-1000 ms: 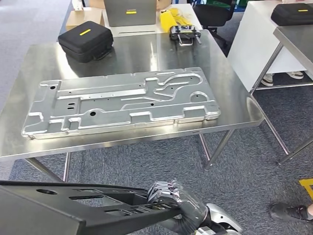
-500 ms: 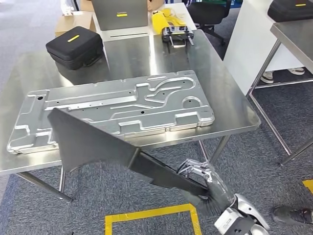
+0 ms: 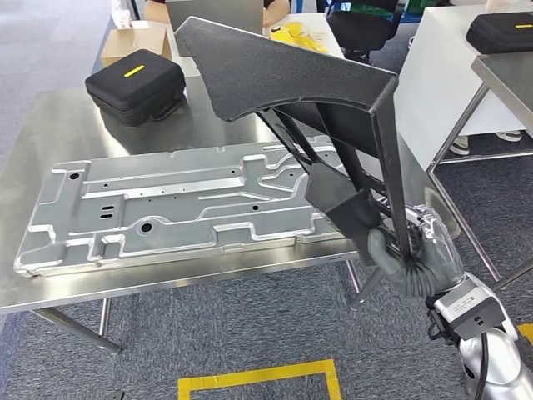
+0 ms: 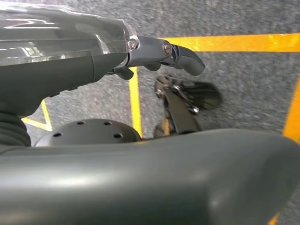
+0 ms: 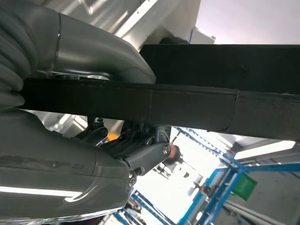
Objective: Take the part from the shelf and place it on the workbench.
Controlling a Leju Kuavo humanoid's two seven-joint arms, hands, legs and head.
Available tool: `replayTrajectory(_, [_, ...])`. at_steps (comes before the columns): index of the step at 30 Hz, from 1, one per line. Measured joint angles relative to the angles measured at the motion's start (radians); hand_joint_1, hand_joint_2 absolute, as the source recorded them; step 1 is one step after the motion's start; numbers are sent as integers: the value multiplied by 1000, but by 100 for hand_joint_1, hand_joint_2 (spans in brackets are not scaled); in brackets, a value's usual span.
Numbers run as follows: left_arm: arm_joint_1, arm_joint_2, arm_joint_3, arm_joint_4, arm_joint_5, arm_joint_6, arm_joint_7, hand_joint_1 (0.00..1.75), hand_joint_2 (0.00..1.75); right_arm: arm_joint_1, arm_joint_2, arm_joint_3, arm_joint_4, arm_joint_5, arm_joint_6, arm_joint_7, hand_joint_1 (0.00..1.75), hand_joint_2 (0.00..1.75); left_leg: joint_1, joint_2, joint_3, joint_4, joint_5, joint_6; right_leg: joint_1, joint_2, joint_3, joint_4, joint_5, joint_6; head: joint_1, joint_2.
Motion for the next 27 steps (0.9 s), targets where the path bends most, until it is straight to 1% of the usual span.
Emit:
replayTrajectory(1, [-1, 0, 0, 0, 0, 0, 1, 0, 175, -9, -1, -2, 2, 2, 3, 5, 175, 175, -1, -1, 5, 2, -8, -6, 1, 0, 14, -38, 14, -2, 1, 0])
replayTrajectory(2, [-2, -1, 0, 0, -1, 0, 2, 0, 175, -17, -2, -3, 5, 6, 7, 11, 175, 175, -2, -1, 6, 4, -12, -10, 3, 0, 21, -55, 10, -8, 1, 0])
replayTrajectory(3, [-4, -1, 0, 0, -1, 0, 3, 0, 175, -25, -2, -2, 9, 11, 11, 19, 175, 175, -4, -2, 4, 4, -14, -13, 4, 1, 21, -61, 2, -16, 1, 0])
replayTrajectory(5, [-6, -2, 0, 0, -3, 0, 6, 0, 175, -39, -3, 0, 15, 24, 16, 31, 175, 175, -5, -1, 4, 5, -19, -17, 1, 3, 27, -69, -12, -34, 0, 0])
replayTrajectory(6, [-8, -2, 0, 0, -4, 0, 7, 0, 175, -46, -3, 2, 19, 29, 18, 35, 175, 175, -4, -1, 1, 18, -27, -21, -1, 3, 33, -71, -16, -41, 0, 0])
replayTrajectory(7, [-10, -2, -1, 0, -5, 0, 8, 0, 175, -55, -3, 4, 24, 34, 19, 38, 175, 175, -4, -1, -13, 48, -39, -26, -3, 2, 39, -72, -21, -47, 0, 0])
replayTrajectory(8, [-13, -3, -1, 0, -7, 0, 10, 0, 175, -64, -3, 6, 29, 38, 19, 41, 175, 175, -3, -1, -43, 100, -58, -30, -3, 0, 46, -73, -26, -52, 0, 0])
replayTrajectory(10, [-14, -3, -1, 0, -8, 0, 12, 0, 175, -80, -4, 13, 44, 45, 20, 51, 175, 175, -1, -1, -134, 237, -93, -33, -1, 0, 55, -73, -37, -59, -1, 0])
replayTrajectory(11, [-13, -3, -1, 0, -9, 0, 13, 0, 175, -85, -4, 16, 52, 48, 20, 56, 175, 175, -2, 0, -176, 286, -95, -31, 1, 0, 61, -73, -42, -60, -1, 0])
replayTrajectory(12, [-11, -3, -1, 0, -9, 0, 14, 0, 175, -87, -5, 20, 59, 50, 20, 59, 175, 175, -4, 0, -201, 301, -74, -27, 3, 1, 70, -73, -49, -61, -1, 0])
replayTrajectory(13, [-10, -3, -1, 0, -9, 0, 15, 0, 175, -90, -5, 23, 65, 51, 21, 62, 175, 175, -7, -1, -208, 279, -34, -19, 6, 3, 81, -73, -57, -61, -1, 0])
replayTrajectory(14, [-10, -3, -1, 0, -9, 0, 15, 0, 175, -94, -5, 26, 69, 52, 21, 63, 175, 175, -13, -1, -200, 223, 20, -7, 9, 3, 94, -73, -65, -61, -1, 0])
replayTrajectory(15, [-10, -1, -1, 0, -10, 0, 15, 0, 175, -98, -5, 28, 75, 53, 21, 64, 175, 175, -19, -2, -188, 173, 65, 10, 11, 3, 105, -75, -73, -61, 0, 0])
replayTrajectory(16, [-10, 0, -1, 0, -10, 0, 15, 0, 175, -104, -5, 31, 81, 53, 21, 65, 175, 175, -27, -3, -177, 132, 97, 24, 10, 4, 112, -77, -79, -59, 1, 0])
replayTrajectory(17, [-9, 1, -1, 0, -10, 1, 16, 0, 175, -108, -5, 34, 88, 53, 22, 67, 175, 175, -34, -4, -171, 109, 113, 36, 7, 5, 116, -81, -82, -55, 1, 0])
replayTrajectory(18, [-8, 2, -1, 0, -10, 2, 17, 0, 175, -111, -5, 38, 95, 53, 23, 69, 175, 175, -40, -5, -170, 106, 113, 42, 3, 5, 116, -85, -83, -50, 1, 0])
replayTrajectory(19, [-7, 2, -1, 0, -11, 2, 18, 0, 175, -114, -5, 41, 101, 53, 23, 72, 175, 175, -44, -4, -167, 97, 115, 44, 1, 6, 119, -92, -83, -44, 1, 0])
replayTrajectory(20, [-8, 2, -1, 0, -11, 3, 18, 0, 175, -116, -6, 44, 105, 53, 23, 74, 175, 175, -40, -4, -152, 73, 110, 46, 0, 5, 125, -100, -86, -40, 0, 0])
replayTrajectory(21, [-9, 2, -2, 0, -12, 3, 18, 0, 175, -120, -7, 46, 108, 53, 23, 74, 175, 175, -34, -6, -132, 44, 103, 43, 2, 4, 128, -102, -90, -37, 1, 0])
replayTrajectory(22, [-12, 2, -2, 0, -13, 3, 18, 0, 175, -128, -8, 48, 112, 53, 23, 75, 175, 175, -26, -7, -109, 12, 96, 42, 4, 3, 124, -88, -98, -34, 2, 0])
replayTrajectory(23, [-14, 2, -2, 0, -15, 3, 18, 0, 175, -135, -9, 49, 118, 53, 23, 75, 175, 175, -19, -9, -85, -17, 87, 39, 5, 3, 106, -52, -113, -30, 4, 0])
replayTrajectory(24, [-15, 1, -2, 0, -16, 3, 19, 0, 175, -140, -10, 51, 124, 53, 22, 76, 175, 175, -16, -10, -72, -28, 80, 34, 5, 2, 73, 4, -129, -26, 7, 0])
replayTrajectory(25, [-14, 0, -2, 0, -17, 3, 19, 0, 175, -143, -10, 54, 132, 53, 22, 78, 175, 175, -14, -10, -61, -32, 74, 32, 3, 2, 33, 65, -143, -20, 7, 0])
replayTrajectory(26, [-13, -1, -2, 0, -18, 3, 20, 0, 175, -143, -10, 56, 138, 53, 21, 79, 175, 175, -12, -9, -51, -33, 66, 29, 1, 2, -3, 111, -145, -14, 8, 0])
replayTrajectory(27, [-13, -1, -2, 0, -18, 3, 20, 0, 175, -143, -10, 58, 144, 53, 21, 81, 175, 175, -10, -8, -40, -32, 56, 25, -1, 1, -26, 127, -128, -9, 8, 0])
